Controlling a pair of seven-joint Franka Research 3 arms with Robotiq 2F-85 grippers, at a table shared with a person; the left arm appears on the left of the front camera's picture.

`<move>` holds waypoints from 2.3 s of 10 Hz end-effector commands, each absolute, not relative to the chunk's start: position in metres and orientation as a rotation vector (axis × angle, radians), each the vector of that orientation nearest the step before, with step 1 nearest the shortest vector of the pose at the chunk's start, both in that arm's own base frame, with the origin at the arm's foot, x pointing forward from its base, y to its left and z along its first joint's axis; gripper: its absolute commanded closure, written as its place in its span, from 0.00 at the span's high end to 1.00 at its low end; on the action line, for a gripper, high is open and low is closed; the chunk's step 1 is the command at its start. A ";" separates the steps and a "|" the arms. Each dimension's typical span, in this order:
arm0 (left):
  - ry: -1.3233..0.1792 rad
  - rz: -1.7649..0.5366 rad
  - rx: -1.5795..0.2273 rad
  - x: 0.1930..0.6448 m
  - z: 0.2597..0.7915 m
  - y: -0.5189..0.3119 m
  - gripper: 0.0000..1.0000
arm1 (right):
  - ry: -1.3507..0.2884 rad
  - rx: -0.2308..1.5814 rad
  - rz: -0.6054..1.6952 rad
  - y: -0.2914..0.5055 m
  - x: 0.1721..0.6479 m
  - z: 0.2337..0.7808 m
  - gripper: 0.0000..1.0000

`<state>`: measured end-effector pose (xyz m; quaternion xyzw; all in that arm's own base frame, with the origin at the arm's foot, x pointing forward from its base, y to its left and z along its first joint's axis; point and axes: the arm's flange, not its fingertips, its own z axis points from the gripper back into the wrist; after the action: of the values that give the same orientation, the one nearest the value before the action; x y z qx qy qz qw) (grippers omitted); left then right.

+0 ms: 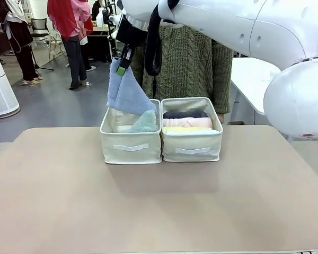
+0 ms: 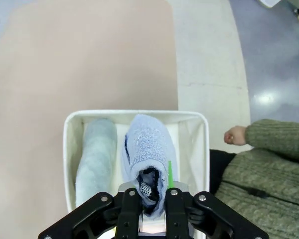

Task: Sort the towels based on their folding style.
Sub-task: Pick up another triangle-folded towel from the table and place it in the left Fabric basket.

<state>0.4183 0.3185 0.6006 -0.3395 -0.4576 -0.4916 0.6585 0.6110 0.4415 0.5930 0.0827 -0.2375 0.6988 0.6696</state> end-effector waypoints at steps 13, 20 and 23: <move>-1.022 -1.111 -0.761 0.415 0.601 0.317 1.00 | -0.296 0.365 1.553 0.463 0.678 0.520 0.16; -1.022 -1.111 -0.761 0.415 0.601 0.317 1.00 | -0.328 0.368 1.602 0.465 0.673 0.501 0.16; -1.022 -1.111 -0.761 0.415 0.601 0.317 1.00 | -0.322 0.366 1.617 0.468 0.671 0.499 0.16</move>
<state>0.4183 0.3185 0.6006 -0.3395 -0.4576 -0.4916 0.6585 0.6434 0.4488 0.4857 0.1532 -0.1339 0.7089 0.6754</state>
